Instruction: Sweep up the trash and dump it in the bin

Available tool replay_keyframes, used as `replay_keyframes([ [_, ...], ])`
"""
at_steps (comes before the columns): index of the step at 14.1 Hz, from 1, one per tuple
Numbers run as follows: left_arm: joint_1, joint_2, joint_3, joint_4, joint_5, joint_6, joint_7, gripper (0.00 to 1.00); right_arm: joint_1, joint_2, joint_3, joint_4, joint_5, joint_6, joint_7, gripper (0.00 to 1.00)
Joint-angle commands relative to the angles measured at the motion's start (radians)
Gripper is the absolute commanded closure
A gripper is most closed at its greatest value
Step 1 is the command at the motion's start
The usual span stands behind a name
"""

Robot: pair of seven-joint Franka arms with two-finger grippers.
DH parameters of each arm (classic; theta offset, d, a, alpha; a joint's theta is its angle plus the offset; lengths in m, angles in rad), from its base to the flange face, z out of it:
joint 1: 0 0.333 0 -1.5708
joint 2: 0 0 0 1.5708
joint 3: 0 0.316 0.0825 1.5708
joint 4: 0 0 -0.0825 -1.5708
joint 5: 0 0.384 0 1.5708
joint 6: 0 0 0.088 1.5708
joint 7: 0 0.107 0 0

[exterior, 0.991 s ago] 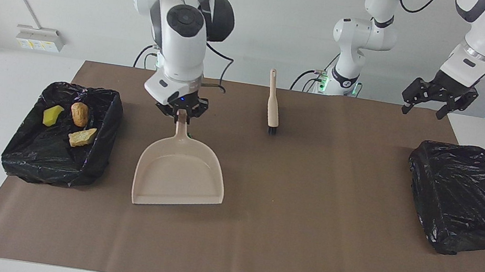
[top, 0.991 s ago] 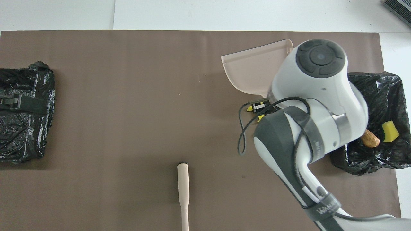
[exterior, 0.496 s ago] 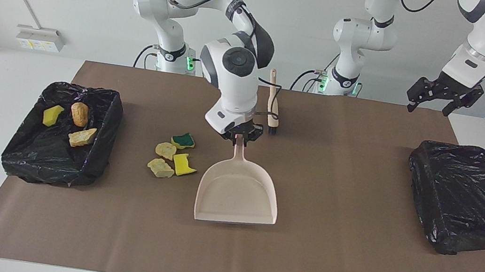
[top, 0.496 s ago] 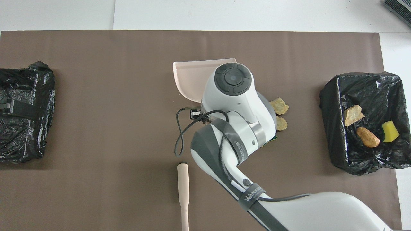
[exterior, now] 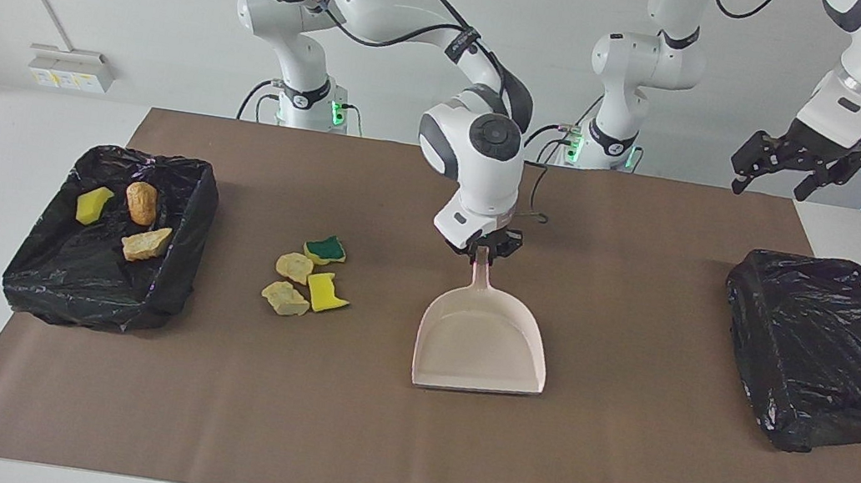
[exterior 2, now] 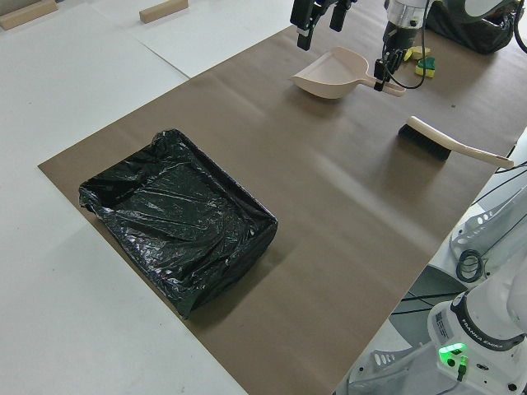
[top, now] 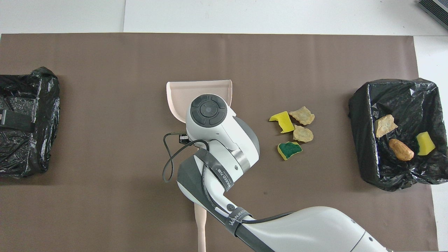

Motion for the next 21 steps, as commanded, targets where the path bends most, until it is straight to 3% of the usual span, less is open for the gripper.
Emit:
replay_keyframes([
  [1, 0.023, -0.003, -0.02, 0.013, 0.007, -0.016, -0.002, 0.0, 0.025, 0.056, -0.006, 0.033, 0.01, 0.053, 0.035, 1.0],
  [3, 0.023, -0.003, -0.017, 0.013, 0.007, -0.016, 0.0, 0.0, 0.025, 0.062, -0.005, 0.043, 0.012, 0.057, 0.035, 1.0],
  [4, 0.024, -0.003, -0.016, 0.015, 0.007, -0.016, 0.0, 0.0, 0.027, 0.061, -0.005, 0.043, 0.009, 0.051, 0.033, 0.7],
  [5, 0.023, -0.003, -0.014, 0.013, 0.007, -0.017, 0.0, 0.0, 0.027, 0.056, -0.006, 0.043, -0.006, 0.041, 0.029, 0.05],
  [6, 0.023, -0.003, -0.014, 0.013, 0.007, -0.023, 0.0, 0.0, 0.025, 0.046, -0.003, 0.04, -0.017, 0.041, 0.027, 0.0],
  [8, 0.023, -0.004, -0.016, 0.015, 0.007, -0.028, 0.0, 0.0, 0.017, 0.001, -0.003, 0.025, -0.003, 0.015, 0.033, 0.0],
  [12, 0.023, -0.003, -0.022, 0.01, 0.007, -0.002, 0.0, 0.0, 0.004, -0.115, 0.0, -0.038, 0.09, -0.159, 0.021, 0.0],
  [16, 0.012, 0.02, -0.072, 0.003, -0.019, 0.044, -0.003, 0.0, 0.045, -0.313, 0.004, -0.27, 0.18, -0.169, 0.05, 0.0],
  [18, 0.012, 0.032, -0.135, -0.028, -0.023, 0.134, -0.049, 0.0, 0.091, -0.394, 0.004, -0.393, 0.22, -0.152, 0.05, 0.0],
  [21, 0.011, 0.069, -0.256, -0.106, -0.028, 0.274, -0.209, 0.0, 0.157, -0.509, 0.004, -0.595, 0.308, -0.024, 0.05, 0.0],
])
